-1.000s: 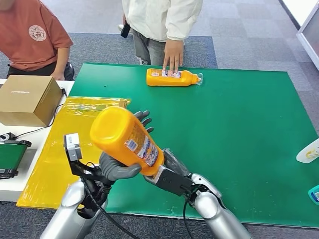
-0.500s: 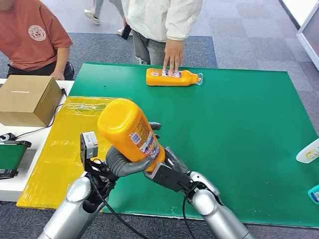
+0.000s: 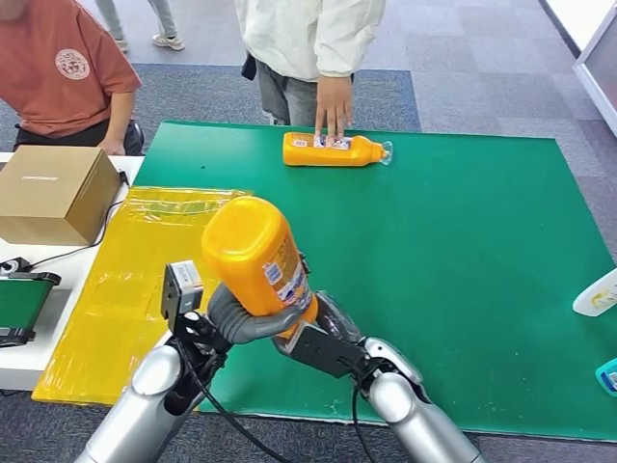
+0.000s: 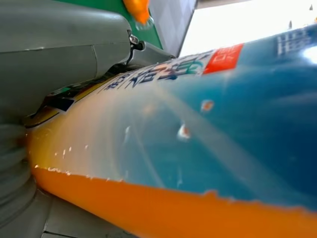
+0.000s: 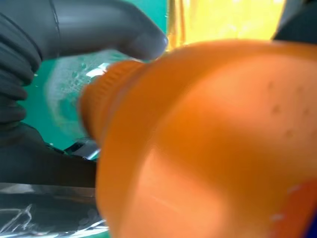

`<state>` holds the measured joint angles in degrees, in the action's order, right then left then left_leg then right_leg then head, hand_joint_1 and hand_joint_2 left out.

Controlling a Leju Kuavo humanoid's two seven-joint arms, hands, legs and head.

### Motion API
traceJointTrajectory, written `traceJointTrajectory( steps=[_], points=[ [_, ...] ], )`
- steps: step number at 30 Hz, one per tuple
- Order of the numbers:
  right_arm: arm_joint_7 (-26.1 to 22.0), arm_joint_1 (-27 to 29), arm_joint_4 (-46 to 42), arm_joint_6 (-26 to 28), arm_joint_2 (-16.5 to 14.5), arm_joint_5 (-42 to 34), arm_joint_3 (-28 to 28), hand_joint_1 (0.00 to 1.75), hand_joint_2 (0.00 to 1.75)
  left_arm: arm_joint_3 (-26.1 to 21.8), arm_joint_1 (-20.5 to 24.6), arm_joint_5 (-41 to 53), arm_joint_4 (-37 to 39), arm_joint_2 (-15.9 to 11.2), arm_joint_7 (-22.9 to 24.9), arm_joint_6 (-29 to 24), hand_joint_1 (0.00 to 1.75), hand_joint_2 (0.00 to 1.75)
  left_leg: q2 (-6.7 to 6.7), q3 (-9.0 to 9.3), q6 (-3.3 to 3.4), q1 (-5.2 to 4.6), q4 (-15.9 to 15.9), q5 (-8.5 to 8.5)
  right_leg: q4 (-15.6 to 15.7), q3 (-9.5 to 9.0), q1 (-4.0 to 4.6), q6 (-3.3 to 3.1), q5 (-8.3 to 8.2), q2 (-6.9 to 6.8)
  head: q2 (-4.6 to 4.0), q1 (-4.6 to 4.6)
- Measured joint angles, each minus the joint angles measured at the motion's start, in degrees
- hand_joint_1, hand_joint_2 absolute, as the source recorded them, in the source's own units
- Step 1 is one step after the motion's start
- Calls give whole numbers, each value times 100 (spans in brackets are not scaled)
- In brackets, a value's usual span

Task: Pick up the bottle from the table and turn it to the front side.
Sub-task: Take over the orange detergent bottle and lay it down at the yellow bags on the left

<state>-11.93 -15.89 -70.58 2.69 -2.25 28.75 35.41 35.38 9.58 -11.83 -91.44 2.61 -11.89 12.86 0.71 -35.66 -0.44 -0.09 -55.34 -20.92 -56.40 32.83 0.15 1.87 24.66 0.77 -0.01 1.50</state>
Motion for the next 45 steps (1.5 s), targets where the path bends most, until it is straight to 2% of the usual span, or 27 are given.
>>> traceJointTrajectory(
  steps=[2,4,6,7,8,10,15,20,24,29,35,45],
  points=[
    [75,93,-17,169,1,-53,-88,0,175,-9,-98,920,-121,2,-188,-785,175,175,0,0,0,0,0,-1,0,1,0,0,0,0,-1,0],
    [111,256,-99,377,19,-148,-306,0,175,-56,-247,2526,-337,-3,-359,-2087,175,175,0,-2,1,0,0,-2,0,2,-1,0,1,-1,-1,1],
    [112,449,-279,552,62,-222,-628,0,175,-138,-424,4335,-578,-24,-324,-3433,175,175,1,-3,1,0,0,-5,0,2,-1,2,2,-1,-1,1],
    [108,547,-408,614,86,-250,-809,0,175,-181,-520,5097,-688,-37,-237,-3940,175,175,1,-3,2,-1,0,-7,0,1,-1,3,4,-1,-1,1],
    [100,642,-561,661,112,-276,-1001,0,175,-229,-616,5721,-791,-54,-115,-4300,175,175,1,-3,3,-1,0,-9,1,1,-1,4,6,-2,-1,1],
    [66,843,-931,711,155,-327,-1390,0,175,-348,-827,6647,-945,-81,192,-4669,175,175,2,-3,3,-2,0,-12,1,1,-2,4,8,-2,0,0],
    [-50,1255,-1820,675,232,-473,-2168,0,175,-873,-1260,8376,-1035,-114,975,-5057,175,175,1,-2,2,-2,0,-16,1,2,-2,2,9,-1,-1,1],
    [-112,1455,-2387,646,283,-577,-2511,0,175,-1517,-1469,9141,-715,-122,1346,-5156,175,175,-1,-1,-1,0,0,-14,1,3,0,0,10,-1,-1,1],
    [-141,1498,-2644,648,326,-634,-2599,0,175,-2001,-1460,9546,-35,-156,1502,-5180,175,175,-1,-1,-2,0,0,-13,0,3,0,-1,10,0,1,1],
    [-173,1474,-2782,631,372,-684,-2610,0,175,-2398,-1292,9788,963,-254,1551,-5160,175,175,-2,-1,-1,0,0,-12,0,2,-1,0,10,-1,1,1],
    [-246,1413,-2896,595,417,-751,-2599,0,175,-2574,-1052,9826,1821,-396,1499,-5140,175,175,-1,-1,-1,-1,0,-12,0,2,-1,0,9,-1,0,0],
    [-296,1329,-2970,614,446,-771,-2457,0,175,-2592,-834,9890,2352,-560,1315,-5146,175,175,-1,-1,-2,0,0,-12,-2,2,0,-1,10,-1,0,1]
  ],
)
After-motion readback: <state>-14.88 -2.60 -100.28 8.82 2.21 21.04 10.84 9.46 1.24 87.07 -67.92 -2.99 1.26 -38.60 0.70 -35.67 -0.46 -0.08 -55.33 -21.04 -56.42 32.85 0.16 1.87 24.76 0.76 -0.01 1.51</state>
